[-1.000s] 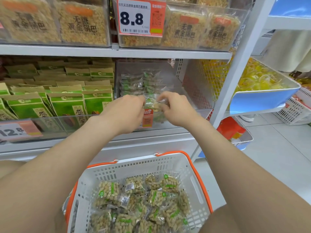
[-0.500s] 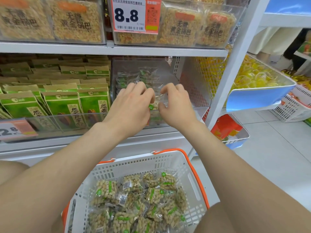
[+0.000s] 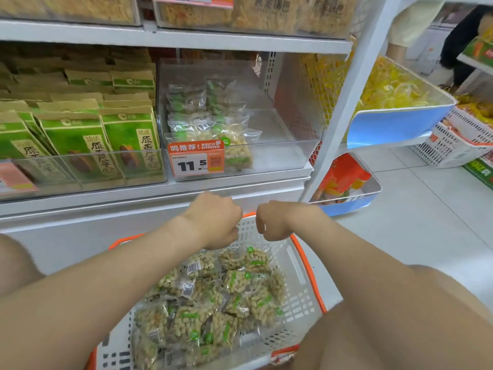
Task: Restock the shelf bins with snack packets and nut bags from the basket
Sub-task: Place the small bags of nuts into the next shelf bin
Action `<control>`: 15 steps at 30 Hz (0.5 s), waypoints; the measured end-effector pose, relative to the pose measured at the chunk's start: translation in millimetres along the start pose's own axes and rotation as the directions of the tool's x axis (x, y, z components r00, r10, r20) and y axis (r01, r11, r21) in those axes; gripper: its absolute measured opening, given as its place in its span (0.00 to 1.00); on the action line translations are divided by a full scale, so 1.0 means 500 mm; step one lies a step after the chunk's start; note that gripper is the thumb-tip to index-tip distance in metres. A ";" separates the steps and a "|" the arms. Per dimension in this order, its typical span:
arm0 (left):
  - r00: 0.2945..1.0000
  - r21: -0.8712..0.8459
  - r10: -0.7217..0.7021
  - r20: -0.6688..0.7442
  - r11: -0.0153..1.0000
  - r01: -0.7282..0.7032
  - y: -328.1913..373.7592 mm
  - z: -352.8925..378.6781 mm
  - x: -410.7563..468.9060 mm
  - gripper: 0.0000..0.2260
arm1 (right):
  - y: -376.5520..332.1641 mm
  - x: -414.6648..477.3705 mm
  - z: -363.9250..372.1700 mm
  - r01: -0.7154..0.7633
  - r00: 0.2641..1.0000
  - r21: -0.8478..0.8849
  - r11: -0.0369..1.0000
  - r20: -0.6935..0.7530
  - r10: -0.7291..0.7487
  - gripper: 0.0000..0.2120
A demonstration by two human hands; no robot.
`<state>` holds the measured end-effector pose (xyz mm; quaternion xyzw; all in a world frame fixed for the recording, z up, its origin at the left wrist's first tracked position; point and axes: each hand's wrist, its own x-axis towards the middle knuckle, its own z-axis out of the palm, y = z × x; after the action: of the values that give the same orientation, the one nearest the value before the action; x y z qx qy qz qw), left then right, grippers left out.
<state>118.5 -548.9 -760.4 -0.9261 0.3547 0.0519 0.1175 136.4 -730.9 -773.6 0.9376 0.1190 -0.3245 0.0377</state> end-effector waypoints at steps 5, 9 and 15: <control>0.967 0.009 0.123 0.221 0.992 -0.129 0.035 0.045 0.010 0.06 | -0.013 0.054 0.118 0.049 0.981 -0.207 0.977 0.193 -0.008 0.13; 0.930 -0.061 0.177 0.322 0.984 -0.166 0.057 0.075 0.019 0.06 | -0.021 0.088 0.209 0.060 0.944 -0.316 0.947 0.328 0.049 0.03; 0.908 -0.102 0.209 0.364 0.978 -0.184 0.068 0.092 0.034 0.06 | -0.008 0.106 0.283 0.100 0.864 -0.332 0.938 0.497 0.084 0.23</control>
<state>107.8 -572.5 -813.9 -0.8621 0.4156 0.2500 0.1466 90.9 -737.4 -917.4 0.7980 0.1644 -0.5319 0.2307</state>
